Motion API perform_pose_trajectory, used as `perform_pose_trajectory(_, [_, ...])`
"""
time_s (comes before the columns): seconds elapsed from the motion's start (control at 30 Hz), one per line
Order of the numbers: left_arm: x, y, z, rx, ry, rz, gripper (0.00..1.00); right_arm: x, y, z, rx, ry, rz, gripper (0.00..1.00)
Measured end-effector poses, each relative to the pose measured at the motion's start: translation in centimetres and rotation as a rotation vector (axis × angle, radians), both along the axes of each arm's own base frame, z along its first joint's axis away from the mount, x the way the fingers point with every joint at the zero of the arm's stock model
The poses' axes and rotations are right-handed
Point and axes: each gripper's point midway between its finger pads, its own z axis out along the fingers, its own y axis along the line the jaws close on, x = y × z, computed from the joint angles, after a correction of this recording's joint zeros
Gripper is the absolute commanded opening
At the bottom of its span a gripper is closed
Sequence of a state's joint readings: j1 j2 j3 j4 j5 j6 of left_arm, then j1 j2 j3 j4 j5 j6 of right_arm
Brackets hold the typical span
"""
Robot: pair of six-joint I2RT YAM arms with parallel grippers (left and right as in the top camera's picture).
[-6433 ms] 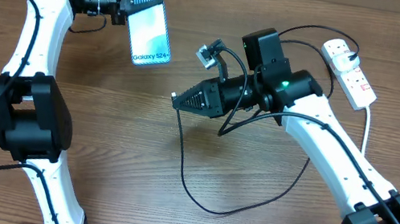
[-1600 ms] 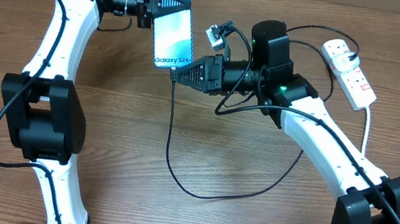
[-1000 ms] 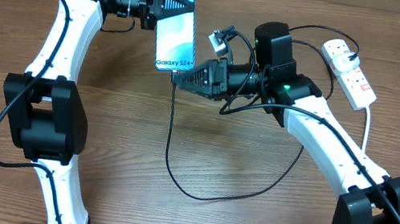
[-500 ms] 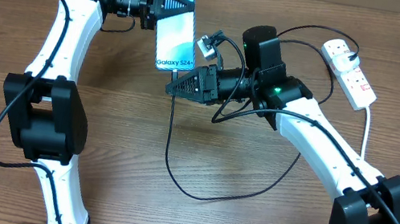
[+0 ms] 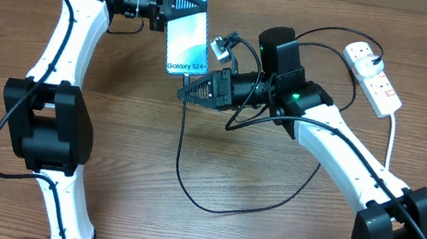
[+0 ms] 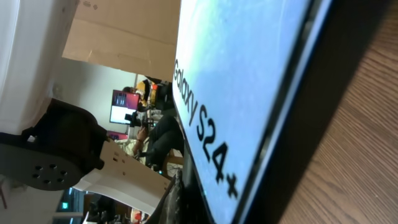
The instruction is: Plug charger to phone and switch on socket
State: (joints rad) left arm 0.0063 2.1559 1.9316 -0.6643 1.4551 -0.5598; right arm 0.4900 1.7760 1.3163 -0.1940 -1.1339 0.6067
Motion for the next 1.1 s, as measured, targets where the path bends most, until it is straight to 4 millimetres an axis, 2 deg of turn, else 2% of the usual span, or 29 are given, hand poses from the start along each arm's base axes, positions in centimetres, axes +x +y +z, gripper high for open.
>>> perform_pose_trajectory(0.27, [-0.1, 0.0, 0.2, -0.01, 0.011, -0.006, 0.04, 0.0, 0.0, 0.5, 0.019, 0.001, 0.008, 0.04])
perform_pose_trajectory(0.33, [-0.1, 0.0, 0.2, -0.01, 0.011, -0.006, 0.04, 0.0, 0.0, 0.5, 0.019, 0.001, 0.008, 0.33])
perform_pose_trajectory(0.43, [-0.2, -0.1, 0.2, -0.015, 0.011, -0.011, 0.04, 0.3, -0.1, 0.4, 0.015, -0.006, -0.003, 0.41])
perform_pose_trajectory(0.67, [-0.3, -0.1, 0.4, -0.02, -0.018, -0.019, 0.04, 2.7, -3.0, -0.4, -0.014, 0.018, -0.087, 0.44])
perform_pose_trajectory(0.8, [-0.6, -0.1, 0.0, -0.009, -0.071, -0.024, 0.04, 4.8, -5.9, -1.0, -0.034, 0.022, -0.161, 0.45])
perform_pose_trajectory(0.9, [-1.0, 0.2, -2.5, 0.101, -0.005, 0.022, 0.04, 6.0, -8.5, -2.2, -0.077, 0.055, -0.231, 0.47])
perform_pose_trajectory(0.97, [-1.7, 1.0, -5.8, 0.27, 0.061, 0.055, 0.04, 6.6, -10.3, -3.4, -0.13, 0.085, -0.283, 0.47])
perform_pose_trajectory(1.1, [-2.8, 2.4, -9.6, 0.506, 0.054, 0.047, 0.04, 6.4, -11.9, -5.5, -0.277, 0.125, -0.336, 0.47])
